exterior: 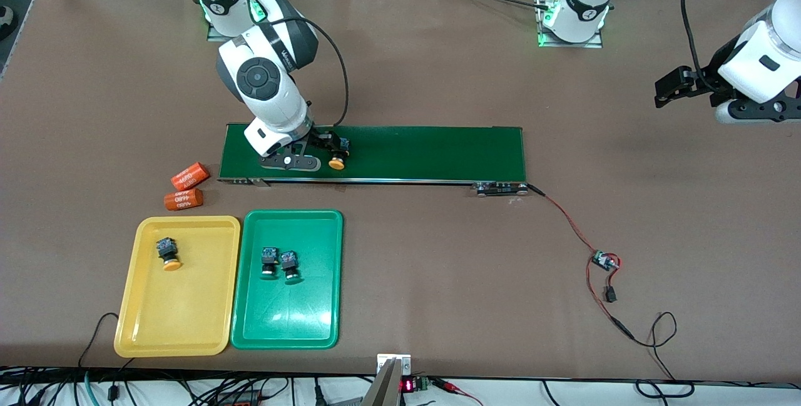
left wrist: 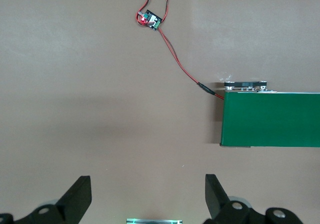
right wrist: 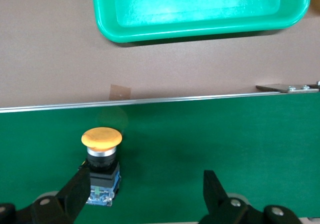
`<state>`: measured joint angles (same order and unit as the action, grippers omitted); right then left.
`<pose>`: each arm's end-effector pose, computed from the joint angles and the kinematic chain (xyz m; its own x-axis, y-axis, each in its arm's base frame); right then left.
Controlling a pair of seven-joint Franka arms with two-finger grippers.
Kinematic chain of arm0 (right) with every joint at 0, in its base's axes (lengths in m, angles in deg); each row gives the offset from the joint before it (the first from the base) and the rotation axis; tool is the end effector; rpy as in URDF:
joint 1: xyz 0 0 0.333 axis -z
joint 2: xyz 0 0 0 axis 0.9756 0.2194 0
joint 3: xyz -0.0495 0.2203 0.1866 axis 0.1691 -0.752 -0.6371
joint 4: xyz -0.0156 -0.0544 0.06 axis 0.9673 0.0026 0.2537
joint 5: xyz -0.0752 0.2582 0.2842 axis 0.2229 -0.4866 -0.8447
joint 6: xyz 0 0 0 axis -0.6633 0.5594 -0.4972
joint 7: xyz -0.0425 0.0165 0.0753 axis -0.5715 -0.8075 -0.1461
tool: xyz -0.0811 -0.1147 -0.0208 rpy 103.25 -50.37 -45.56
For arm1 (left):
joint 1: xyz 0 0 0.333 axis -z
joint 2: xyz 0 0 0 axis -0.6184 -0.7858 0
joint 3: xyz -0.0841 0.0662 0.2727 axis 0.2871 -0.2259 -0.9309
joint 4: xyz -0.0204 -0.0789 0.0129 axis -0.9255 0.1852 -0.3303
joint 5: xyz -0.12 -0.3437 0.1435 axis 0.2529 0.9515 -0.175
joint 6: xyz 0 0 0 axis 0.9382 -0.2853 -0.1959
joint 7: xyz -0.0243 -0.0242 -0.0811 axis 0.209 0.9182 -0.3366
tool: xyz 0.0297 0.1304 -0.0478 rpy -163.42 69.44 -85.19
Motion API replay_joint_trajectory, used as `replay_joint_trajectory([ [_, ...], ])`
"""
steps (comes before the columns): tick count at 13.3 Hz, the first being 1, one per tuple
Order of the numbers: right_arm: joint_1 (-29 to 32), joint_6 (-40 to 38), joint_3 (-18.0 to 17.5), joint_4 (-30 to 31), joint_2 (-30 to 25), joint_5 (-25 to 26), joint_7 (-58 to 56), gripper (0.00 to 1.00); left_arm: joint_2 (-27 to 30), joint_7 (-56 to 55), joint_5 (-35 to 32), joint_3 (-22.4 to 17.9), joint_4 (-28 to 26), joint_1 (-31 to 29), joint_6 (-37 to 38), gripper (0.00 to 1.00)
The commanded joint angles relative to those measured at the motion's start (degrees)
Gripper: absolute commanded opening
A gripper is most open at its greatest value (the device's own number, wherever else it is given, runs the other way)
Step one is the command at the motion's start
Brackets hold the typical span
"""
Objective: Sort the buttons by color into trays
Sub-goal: 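Grasp and lift the second yellow button with the right gripper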
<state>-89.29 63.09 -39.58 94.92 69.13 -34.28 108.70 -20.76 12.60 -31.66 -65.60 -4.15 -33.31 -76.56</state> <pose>0.5010 0.3105 0.2468 0.9959 -0.0775 -0.0469 -0.0780 -0.9969 -0.0105 0.5362 -0.0362 0.5436 0.9944 0.0270 -0.1022 0.0251 -0.9995 -0.0200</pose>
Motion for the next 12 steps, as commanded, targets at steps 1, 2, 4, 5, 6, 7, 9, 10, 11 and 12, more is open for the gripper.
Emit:
replay_joint_trajectory([
  [1,-0.34,0.94,-0.2,0.31,0.37,0.97,1.83,1.0,0.13,-0.37,-1.0,-0.01,1.04,0.03,1.37,1.0],
  [2,-0.34,0.94,-0.2,0.31,0.54,0.97,1.83,1.0,0.13,-0.37,-1.0,-0.01,1.04,0.03,1.37,1.0],
  [4,-0.34,0.94,-0.2,0.31,0.63,0.97,1.91,1.0,0.13,-0.37,-1.0,-0.01,1.04,0.03,1.54,1.0],
  [5,-0.34,1.03,-0.2,0.22,1.15,0.97,1.91,1.0,0.13,-0.37,-1.0,-0.01,1.04,0.03,1.54,1.0],
  [6,-0.34,1.12,-0.2,0.22,1.59,0.97,1.91,1.0,0.13,-0.37,-1.0,-0.01,1.04,0.03,1.54,1.0],
  [7,-0.34,1.64,-0.29,0.22,2.3,0.88,1.91,1.0,0.13,-0.37,-1.0,-0.01,1.04,0.03,1.54,1.0],
  [9,-0.34,1.91,-0.29,0.13,3.44,0.97,1.91,1.0,0.13,-0.37,-1.0,-0.09,1.04,0.03,1.54,1.0],
  [10,-0.34,1.82,-0.37,0.13,3.71,0.97,1.91,1.0,0.13,-0.37,-1.0,-0.01,1.04,0.03,1.54,1.0],
  [11,-0.16,1.82,-0.64,0.04,4.14,0.97,1.91,1.0,0.13,-0.37,-1.0,-0.01,1.04,0.03,1.54,1.0],
  [12,-0.16,1.91,-0.73,0.04,4.5,0.97,1.83,1.0,0.13,-0.37,-1.0,-0.01,1.04,0.03,1.54,1.0],
])
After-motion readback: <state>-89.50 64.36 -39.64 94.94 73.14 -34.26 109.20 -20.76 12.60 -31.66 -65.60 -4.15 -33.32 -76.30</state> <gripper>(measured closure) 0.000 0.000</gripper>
